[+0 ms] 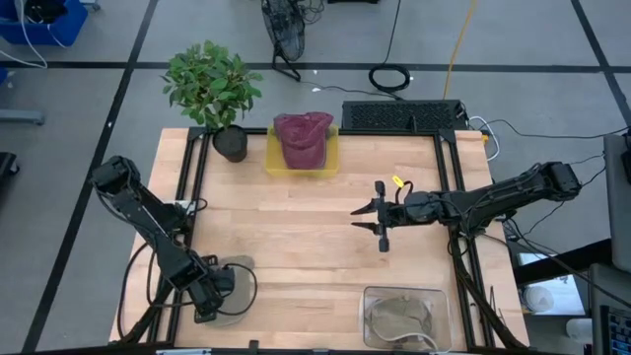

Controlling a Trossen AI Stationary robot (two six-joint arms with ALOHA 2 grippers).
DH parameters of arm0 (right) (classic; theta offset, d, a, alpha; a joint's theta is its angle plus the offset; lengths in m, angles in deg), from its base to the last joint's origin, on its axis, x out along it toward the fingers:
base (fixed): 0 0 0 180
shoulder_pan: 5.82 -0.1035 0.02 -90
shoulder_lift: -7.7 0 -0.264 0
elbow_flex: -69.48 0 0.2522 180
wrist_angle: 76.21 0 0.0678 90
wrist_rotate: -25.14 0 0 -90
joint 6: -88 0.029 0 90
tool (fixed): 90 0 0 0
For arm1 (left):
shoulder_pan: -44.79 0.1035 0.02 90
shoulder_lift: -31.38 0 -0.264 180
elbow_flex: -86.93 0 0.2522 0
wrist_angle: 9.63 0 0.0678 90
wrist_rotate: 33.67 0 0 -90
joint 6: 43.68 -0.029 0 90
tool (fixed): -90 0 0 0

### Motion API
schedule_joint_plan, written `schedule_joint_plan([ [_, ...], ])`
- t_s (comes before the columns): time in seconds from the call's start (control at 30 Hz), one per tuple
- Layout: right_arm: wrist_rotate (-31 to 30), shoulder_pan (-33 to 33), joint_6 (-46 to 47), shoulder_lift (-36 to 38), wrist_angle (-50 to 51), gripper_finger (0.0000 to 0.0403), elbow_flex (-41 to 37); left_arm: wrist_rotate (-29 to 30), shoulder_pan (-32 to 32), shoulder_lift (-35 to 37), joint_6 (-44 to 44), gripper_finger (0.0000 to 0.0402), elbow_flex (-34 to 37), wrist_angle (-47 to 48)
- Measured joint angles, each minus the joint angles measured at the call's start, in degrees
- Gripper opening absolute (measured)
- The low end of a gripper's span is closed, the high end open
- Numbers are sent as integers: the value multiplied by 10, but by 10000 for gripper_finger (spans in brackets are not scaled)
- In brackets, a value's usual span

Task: Pick & Place hat
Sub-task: Put the brown cap into the transparent bin

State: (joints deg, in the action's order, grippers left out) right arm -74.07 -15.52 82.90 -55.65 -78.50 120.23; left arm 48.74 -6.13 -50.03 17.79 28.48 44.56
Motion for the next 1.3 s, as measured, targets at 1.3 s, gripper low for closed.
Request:
schedule_joint_plan([
  [1.3,-31,-61,-106,0,8,102,0,70,456,-13,-530,11,1,-429],
])
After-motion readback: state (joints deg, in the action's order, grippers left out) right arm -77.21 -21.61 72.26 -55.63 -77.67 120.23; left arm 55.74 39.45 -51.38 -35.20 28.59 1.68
